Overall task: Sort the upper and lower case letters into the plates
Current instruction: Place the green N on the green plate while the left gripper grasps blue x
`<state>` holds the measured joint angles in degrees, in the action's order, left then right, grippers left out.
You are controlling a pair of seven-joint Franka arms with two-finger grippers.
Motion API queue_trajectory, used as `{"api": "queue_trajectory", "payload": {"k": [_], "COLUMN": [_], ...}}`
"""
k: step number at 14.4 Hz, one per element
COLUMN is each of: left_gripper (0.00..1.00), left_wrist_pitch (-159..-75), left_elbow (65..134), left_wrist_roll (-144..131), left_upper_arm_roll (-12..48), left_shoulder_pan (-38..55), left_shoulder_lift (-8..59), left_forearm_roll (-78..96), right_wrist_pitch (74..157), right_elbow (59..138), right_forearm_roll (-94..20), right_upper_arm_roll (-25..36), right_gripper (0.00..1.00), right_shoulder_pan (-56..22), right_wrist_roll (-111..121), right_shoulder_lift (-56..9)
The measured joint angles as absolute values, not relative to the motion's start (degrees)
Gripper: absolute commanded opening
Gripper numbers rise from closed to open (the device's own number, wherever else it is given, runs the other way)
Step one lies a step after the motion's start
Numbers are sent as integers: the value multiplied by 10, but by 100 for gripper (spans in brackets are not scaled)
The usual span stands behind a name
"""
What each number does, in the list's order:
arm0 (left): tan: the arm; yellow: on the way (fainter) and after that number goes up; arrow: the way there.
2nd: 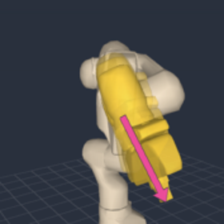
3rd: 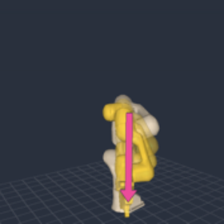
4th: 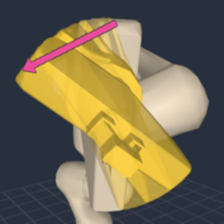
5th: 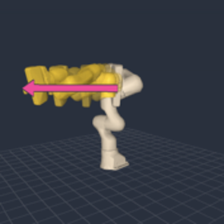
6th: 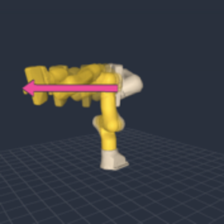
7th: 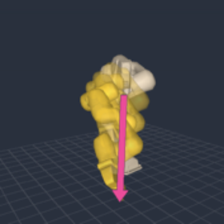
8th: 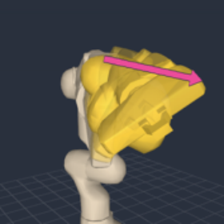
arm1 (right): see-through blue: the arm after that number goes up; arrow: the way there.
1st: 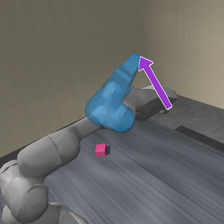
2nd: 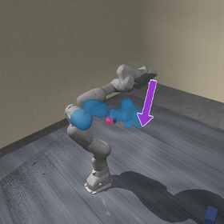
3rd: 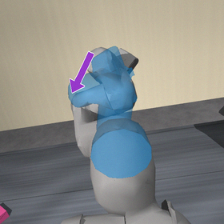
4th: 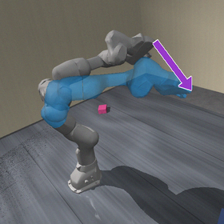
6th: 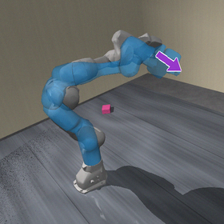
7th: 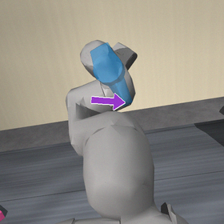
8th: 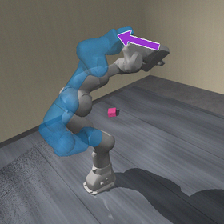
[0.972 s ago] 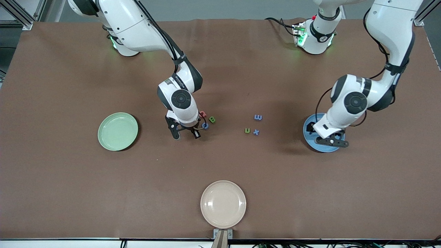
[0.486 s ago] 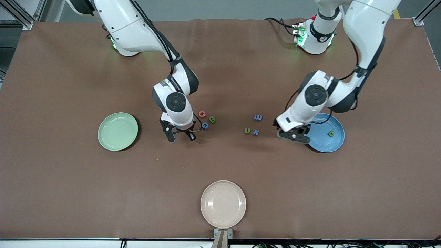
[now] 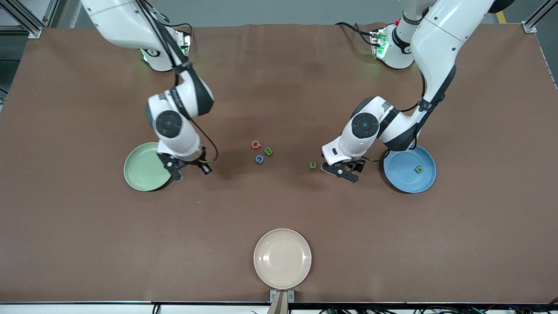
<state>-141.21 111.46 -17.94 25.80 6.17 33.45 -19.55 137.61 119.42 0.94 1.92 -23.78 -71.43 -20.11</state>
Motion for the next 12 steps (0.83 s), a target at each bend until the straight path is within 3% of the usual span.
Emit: {"api": "queue_trajectory", "payload": {"k": [3,7,12], "left_gripper": [99,91,77], "left_wrist_pitch": [-1417,-1429,-1438], "left_elbow": [1093,1084,1080], "left_wrist_roll": [-179,-180,-185], "left_upper_arm_roll": [258,258,258], "left_shoulder_pan": [75,82,86], "left_shoulder_lift": [355,373,388], "left_forearm_roll": [-196,-196,-196], "right_wrist_pitch": [1376,1391,1506], "right_elbow": [1265,1327,1405], "right_forearm_roll": [10,10,10], "right_upper_arm_roll": [20,20,20], "right_gripper": [0,0,0], "right_shoulder_pan": [-182,-116,-48], "right_wrist_roll": [-598,-479,-368], "right_shoulder_lift": [-146,-114,-116]}}
